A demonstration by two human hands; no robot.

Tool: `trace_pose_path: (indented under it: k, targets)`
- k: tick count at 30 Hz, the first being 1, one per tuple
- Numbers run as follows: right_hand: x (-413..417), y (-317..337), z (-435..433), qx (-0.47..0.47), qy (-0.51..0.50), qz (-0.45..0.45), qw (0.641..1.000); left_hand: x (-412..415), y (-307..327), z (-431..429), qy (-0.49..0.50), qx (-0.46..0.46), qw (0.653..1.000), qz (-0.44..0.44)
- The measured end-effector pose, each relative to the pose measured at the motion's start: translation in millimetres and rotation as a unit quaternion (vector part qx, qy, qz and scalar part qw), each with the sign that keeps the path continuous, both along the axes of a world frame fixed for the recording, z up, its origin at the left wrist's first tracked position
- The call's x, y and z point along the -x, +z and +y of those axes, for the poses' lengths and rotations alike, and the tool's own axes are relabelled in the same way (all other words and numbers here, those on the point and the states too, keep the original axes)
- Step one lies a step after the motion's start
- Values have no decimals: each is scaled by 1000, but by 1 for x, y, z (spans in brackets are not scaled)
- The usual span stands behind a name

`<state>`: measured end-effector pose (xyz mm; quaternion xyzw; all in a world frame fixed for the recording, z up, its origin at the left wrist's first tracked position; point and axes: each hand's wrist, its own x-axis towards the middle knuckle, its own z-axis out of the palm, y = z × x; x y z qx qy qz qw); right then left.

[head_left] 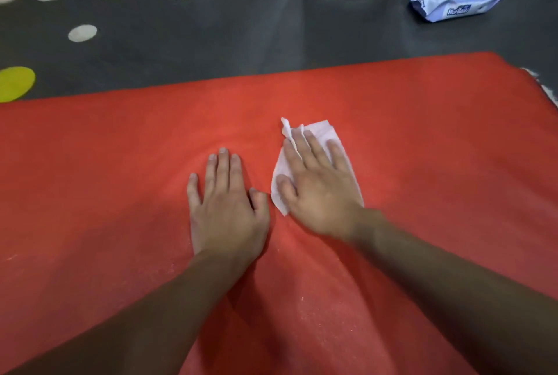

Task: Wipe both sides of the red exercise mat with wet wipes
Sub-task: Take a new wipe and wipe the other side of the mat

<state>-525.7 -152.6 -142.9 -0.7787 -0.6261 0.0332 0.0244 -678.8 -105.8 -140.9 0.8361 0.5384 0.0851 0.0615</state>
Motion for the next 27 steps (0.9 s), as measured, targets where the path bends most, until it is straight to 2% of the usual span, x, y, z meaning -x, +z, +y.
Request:
trace_pose_path:
  k: [1, 2, 5, 6, 7, 9, 11, 13, 15, 16, 18, 20, 21, 24, 25, 27]
  targets:
    - [-17, 1, 2, 6, 37, 0, 999, 0, 0, 0, 2, 0, 1000, 3]
    - [-35, 3, 8, 4, 32, -1, 999, 0, 0, 0, 3, 0, 1000, 5]
    - [-48, 3, 32, 20, -147, 16, 989, -1, 1, 0, 4, 0, 1000, 6]
    - [-31, 1, 36, 23, -166, 17, 986, -1, 1, 0, 4, -1, 1000, 6]
    - [-13, 1, 38, 15, -142, 18, 990, -1, 2, 0, 5, 0, 1000, 9]
    - [1, 0, 27, 2, -19, 13, 1000, -2, 2, 0, 0, 5, 1000, 18]
    - [-28, 2, 31, 4, 53, 5, 999, -2, 1, 1, -1, 11, 1000, 25]
    - [-57, 4, 48, 1, -43, -2, 999, -4, 2, 1, -6, 17, 999, 27]
    - [-45, 1, 62, 33, -149, 4, 988, -3, 2, 1, -7, 19, 1000, 24]
    - [-27, -1, 64, 33, -141, 5, 990, -3, 2, 2, -6, 20, 1000, 23]
    - [-4, -2, 56, 11, -27, 16, 999, -2, 3, 2, -6, 24, 1000, 19]
    - [-27, 1, 55, -1, 63, -6, 998, -2, 3, 2, -9, 29, 999, 16]
    - [-47, 2, 62, -10, 50, -22, 998, -2, 3, 2, -8, 31, 999, 15]
    - [-68, 3, 83, 27, -136, 13, 990, -2, 3, 2, -8, 28, 1000, 9]
    - [-54, 1, 86, 36, -146, 22, 988, -3, 3, 2, -6, 26, 1000, 9]
    - [-29, -3, 80, 16, -66, 24, 997, -3, 5, 2, -6, 28, 1000, 13]
